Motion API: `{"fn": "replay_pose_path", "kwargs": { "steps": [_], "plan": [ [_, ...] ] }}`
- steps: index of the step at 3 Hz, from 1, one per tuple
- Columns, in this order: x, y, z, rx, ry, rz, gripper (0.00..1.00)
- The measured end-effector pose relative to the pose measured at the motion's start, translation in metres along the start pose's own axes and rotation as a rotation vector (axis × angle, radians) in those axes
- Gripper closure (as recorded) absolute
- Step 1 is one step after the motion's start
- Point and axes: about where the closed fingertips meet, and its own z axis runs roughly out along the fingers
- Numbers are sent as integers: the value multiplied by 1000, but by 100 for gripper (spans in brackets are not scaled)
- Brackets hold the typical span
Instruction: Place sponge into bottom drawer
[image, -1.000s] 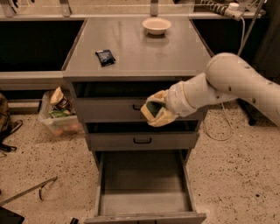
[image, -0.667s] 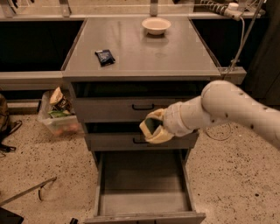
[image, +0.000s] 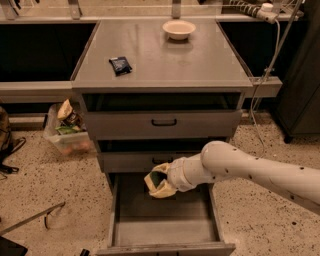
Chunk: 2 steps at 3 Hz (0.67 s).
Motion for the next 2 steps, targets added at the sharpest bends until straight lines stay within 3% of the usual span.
{"fn": "replay_pose_path", "kwargs": {
  "steps": [1, 2],
  "plan": [
    [0, 0, 0, 0, 0, 0, 100],
    [28, 2, 32, -3, 28, 40, 100]
  ]
}}
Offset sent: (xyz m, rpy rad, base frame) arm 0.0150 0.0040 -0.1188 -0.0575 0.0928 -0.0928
